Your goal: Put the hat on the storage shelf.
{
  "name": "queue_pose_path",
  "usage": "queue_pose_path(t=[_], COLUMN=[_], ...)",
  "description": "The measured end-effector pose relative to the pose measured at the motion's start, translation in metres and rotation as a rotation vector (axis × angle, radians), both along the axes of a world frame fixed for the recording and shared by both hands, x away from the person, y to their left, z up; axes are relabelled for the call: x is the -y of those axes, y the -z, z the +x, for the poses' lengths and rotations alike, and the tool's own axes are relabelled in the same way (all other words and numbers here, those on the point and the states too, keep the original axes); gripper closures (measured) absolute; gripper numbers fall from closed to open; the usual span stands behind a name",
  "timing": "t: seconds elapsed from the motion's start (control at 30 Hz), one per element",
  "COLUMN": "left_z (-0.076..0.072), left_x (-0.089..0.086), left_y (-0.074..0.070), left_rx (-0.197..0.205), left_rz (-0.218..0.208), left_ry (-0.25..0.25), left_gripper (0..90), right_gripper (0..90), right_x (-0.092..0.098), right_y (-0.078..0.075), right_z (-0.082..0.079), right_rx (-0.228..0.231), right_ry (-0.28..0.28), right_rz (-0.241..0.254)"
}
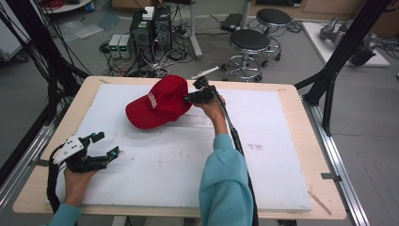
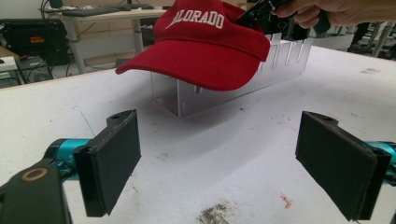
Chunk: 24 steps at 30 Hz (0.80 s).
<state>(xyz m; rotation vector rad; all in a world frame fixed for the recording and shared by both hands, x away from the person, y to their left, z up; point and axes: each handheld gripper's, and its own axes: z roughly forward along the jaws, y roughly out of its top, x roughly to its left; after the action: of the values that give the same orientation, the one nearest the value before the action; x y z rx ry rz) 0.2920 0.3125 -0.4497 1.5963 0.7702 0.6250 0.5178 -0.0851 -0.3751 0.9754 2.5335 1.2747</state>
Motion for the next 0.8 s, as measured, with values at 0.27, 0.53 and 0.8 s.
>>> queue_pose_path(t=[0.27,0.53,0.8], left_z=[0.0,0.001,0.002], left_x=[0.0,-0.002,-0.004], left_y=[0.0,0.0,0.0], left_rx=[-0.001,-0.012,-0.018], left_rz=[-0.001,-0.021,-0.029], left_ry=[-0.003,-0.009,-0.024], left_gripper=[14.2,14.2,14.2], right_gripper=[84.9,85.4,85.5], right_x=[-0.006,-0.006,-0.014], right_y=[-0.014,-0.035,-0.061], right_z=[-0.012,-0.03,-0.054], right_rx=[0.079,0.161,0.247], right_ry=[-0.021,-0.061,-0.133], right_rz=[-0.003,0.047,0.054])
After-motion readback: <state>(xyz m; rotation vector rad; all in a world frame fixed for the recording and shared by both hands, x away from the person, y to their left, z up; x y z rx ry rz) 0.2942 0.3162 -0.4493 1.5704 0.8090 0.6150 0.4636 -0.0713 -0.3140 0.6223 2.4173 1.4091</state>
